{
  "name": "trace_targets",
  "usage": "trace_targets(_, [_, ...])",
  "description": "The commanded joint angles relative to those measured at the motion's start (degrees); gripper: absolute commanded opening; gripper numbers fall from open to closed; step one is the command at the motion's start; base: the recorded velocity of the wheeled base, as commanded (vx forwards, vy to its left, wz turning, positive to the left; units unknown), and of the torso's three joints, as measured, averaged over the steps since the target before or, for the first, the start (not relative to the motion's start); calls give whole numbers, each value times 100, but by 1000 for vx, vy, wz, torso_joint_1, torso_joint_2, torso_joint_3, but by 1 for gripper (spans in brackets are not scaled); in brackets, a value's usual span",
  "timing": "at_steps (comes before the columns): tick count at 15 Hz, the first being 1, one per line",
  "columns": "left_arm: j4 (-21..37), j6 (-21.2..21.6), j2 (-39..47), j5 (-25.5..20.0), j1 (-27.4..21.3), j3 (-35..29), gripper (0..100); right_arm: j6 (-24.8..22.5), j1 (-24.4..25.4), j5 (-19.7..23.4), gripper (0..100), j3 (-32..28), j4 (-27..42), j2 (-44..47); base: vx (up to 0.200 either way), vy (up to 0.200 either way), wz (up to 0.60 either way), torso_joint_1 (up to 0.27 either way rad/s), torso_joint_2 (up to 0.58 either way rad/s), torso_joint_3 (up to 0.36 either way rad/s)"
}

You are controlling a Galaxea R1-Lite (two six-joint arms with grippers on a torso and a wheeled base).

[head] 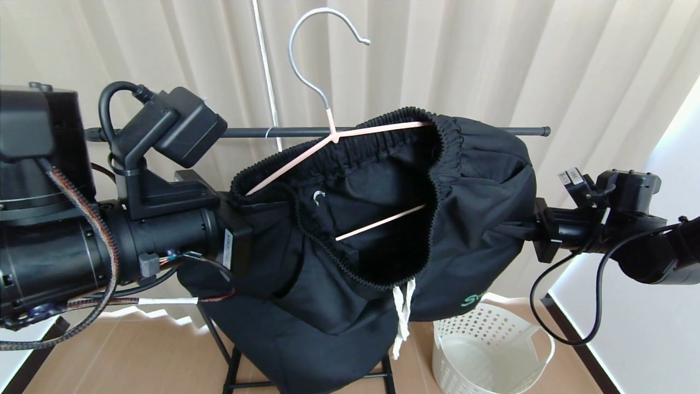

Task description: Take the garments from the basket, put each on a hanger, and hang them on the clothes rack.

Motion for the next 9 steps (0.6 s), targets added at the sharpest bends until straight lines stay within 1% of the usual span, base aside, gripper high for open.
trace_targets(1, [-8, -39, -222, 1, 9, 137, 0, 55, -40, -12, 0, -59, -7, 68, 0, 0, 0, 0, 0, 0])
trace_targets(4, [-8, -214, -345, 1, 26, 163, 0, 91, -66, -12, 0, -77, -7, 85, 0, 0, 0, 0, 0, 0])
trace_targets(9, [-8, -267, -407, 1, 26, 242, 0, 178, -75, -12, 0, -77, 2, 68, 0, 0, 0, 0, 0, 0])
